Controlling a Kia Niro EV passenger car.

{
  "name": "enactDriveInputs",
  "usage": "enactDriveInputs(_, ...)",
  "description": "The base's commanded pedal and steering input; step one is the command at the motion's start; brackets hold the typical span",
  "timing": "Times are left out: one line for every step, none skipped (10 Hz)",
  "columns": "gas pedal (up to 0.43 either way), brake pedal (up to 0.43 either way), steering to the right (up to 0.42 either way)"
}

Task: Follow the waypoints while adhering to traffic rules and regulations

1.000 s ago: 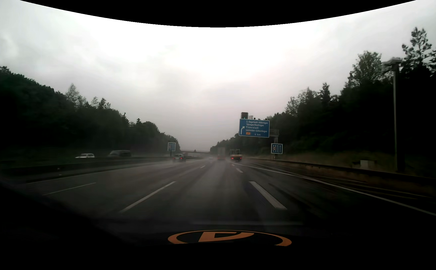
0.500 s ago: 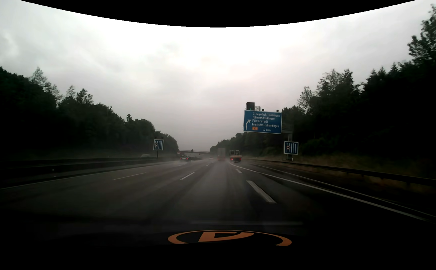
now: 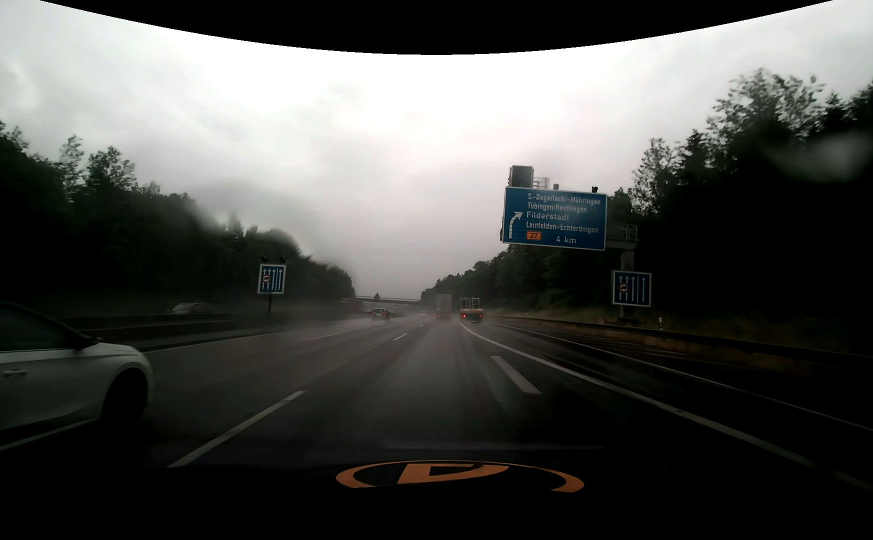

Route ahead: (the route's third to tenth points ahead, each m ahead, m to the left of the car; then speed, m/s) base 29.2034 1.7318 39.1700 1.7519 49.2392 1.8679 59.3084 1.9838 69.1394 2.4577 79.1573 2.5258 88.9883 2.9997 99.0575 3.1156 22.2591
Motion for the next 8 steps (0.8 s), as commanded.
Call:
enactDriveInputs(0.087, 0.000, 0.000)
enactDriveInputs(0.087, 0.000, 0.000)
enactDriveInputs(0.087, 0.000, 0.000)
enactDriveInputs(0.079, 0.000, 0.000)
enactDriveInputs(0.079, 0.000, 0.000)
enactDriveInputs(0.067, 0.000, 0.000)
enactDriveInputs(0.059, 0.000, 0.000)
enactDriveInputs(0.047, 0.000, 0.000)
